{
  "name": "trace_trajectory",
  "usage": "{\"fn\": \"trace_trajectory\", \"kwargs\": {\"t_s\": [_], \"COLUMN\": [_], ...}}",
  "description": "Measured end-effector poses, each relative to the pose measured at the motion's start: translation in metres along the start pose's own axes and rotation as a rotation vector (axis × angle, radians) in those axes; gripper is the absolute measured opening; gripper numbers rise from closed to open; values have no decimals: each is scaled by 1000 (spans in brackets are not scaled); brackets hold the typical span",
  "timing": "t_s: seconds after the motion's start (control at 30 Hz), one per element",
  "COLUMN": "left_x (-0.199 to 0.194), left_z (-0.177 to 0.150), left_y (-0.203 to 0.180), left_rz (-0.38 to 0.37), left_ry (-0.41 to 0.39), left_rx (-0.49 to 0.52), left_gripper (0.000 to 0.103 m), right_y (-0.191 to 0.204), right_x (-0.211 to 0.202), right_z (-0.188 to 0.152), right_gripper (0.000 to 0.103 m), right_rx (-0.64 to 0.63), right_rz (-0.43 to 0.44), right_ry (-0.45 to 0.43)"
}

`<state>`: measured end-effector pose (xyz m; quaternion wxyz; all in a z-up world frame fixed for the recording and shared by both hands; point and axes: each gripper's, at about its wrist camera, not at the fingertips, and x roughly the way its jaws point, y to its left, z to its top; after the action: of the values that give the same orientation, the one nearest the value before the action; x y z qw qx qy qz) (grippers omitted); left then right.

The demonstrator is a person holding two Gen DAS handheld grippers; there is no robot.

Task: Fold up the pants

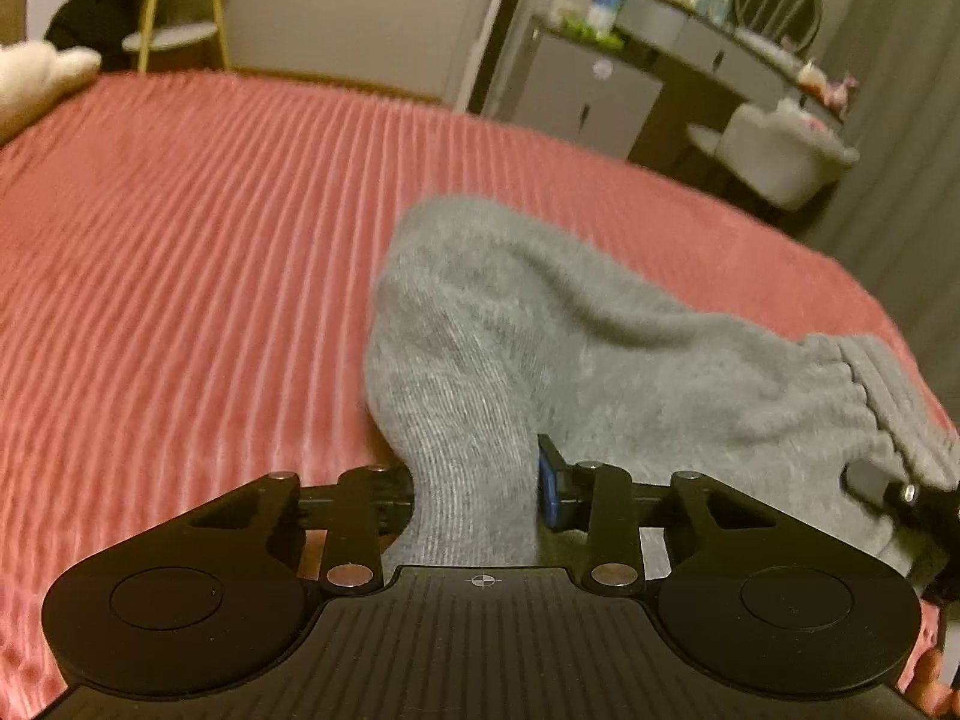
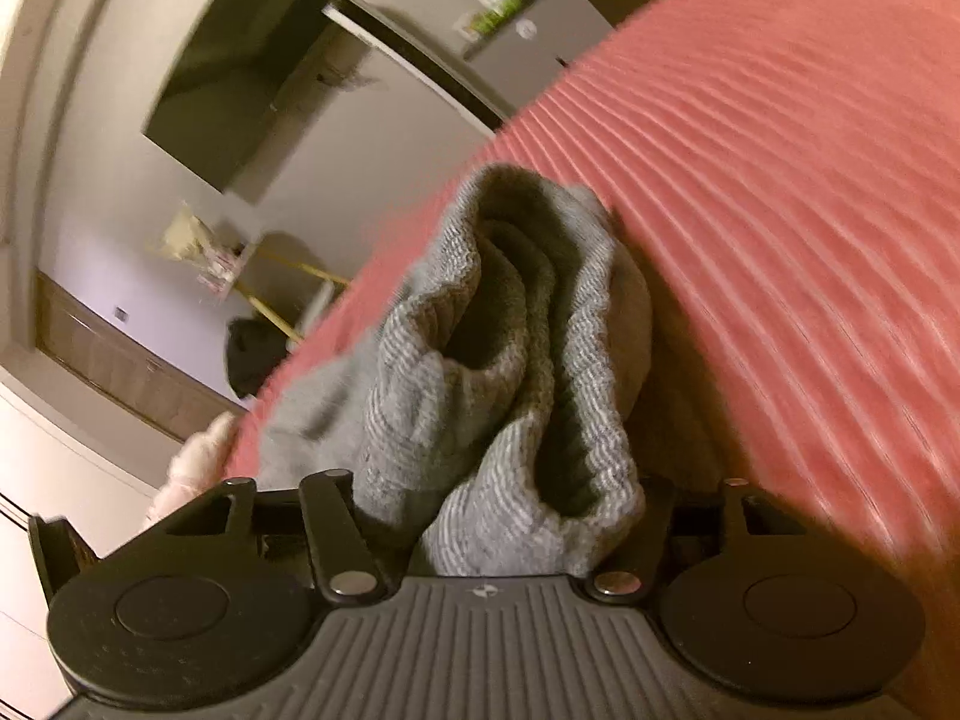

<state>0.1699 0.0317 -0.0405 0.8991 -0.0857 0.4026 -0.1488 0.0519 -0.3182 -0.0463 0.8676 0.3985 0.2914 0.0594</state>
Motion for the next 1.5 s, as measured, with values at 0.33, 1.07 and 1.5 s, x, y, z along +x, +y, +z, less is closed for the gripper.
{"fn": "trace_trajectory", "kwargs": {"t_s": [0.33,1.07,1.5], "left_x": [-1,14,-4], "left_z": [32,-32,-55], "left_y": [-43,-33,-25], "left_rz": [-11,156,186], "left_ry": [-199,-45,-11], "left_rx": [68,46,57], "left_gripper": [60,94,98], "right_y": [2,33,50], "right_x": [-26,-1,6], "right_z": [43,-3,-49], "right_gripper": [59,35,38], "right_rx": [-103,-592,-750], "right_rz": [44,-236,-288], "right_ry": [-204,-88,-38]}}
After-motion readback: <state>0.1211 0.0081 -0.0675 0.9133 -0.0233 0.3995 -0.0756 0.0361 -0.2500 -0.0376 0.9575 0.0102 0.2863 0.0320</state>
